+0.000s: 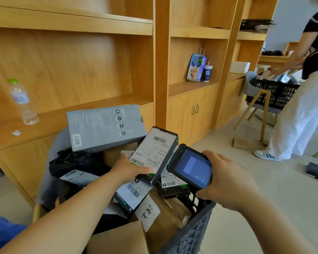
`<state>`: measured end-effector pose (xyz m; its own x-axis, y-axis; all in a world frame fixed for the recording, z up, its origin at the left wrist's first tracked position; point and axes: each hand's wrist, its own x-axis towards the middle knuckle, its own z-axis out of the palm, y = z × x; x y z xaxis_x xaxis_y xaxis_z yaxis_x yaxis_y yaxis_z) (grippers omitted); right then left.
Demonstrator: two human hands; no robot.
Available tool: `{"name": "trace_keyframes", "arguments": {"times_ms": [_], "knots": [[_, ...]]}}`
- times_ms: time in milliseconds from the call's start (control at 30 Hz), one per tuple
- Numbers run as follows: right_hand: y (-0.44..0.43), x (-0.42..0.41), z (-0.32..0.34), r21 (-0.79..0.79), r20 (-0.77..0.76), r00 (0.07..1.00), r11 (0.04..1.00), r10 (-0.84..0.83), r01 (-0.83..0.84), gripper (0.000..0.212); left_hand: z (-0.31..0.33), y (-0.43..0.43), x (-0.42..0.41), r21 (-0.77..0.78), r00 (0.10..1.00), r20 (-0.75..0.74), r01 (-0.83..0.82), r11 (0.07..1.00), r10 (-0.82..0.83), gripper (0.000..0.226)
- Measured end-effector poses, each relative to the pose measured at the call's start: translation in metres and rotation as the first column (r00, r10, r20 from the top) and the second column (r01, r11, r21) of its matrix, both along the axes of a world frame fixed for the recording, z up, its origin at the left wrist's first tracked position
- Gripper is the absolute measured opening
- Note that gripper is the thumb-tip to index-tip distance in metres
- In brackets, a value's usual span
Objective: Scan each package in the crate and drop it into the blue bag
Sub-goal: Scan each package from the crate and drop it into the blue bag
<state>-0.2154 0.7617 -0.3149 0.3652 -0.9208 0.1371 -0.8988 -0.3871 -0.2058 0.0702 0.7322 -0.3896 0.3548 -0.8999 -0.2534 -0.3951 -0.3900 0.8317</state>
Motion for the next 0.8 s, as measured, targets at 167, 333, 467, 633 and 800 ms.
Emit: {"name": "trace_keyframes", "arguments": {"times_ms": [167,333,467,633,800], "knots": [[0.015,-0.006,-0.002,0.015,0.022,0.999,0.999,-0.029,0.029,0.088,0.0,0.031,-0.007,0.05,0.955,0.295,0.002,0.999,-0.017,0.084],[0.043,-0.01,-0.001,0.022,0.061,0.996,0.998,-0.066,0.065,0.097,0.002,0.069,-0.008,0.014,0.933,0.358,0.023,1.0,-0.026,0.068],[0.069,-0.009,-0.004,0.027,0.06,0.995,0.997,-0.077,0.075,0.098,0.008,0.107,-0.004,-0.038,0.998,0.019,-0.055,0.998,0.055,0.041],[0.1,-0.004,-0.01,0.054,0.084,0.994,0.996,-0.075,0.071,0.096,0.022,0.159,0.012,-0.173,0.941,-0.297,-0.219,0.96,0.162,0.019],[0.127,0.011,-0.01,0.07,0.094,0.995,0.997,-0.045,0.038,0.096,0.034,0.213,0.033,-0.309,0.946,-0.281,-0.249,0.918,0.162,0.037]]}}
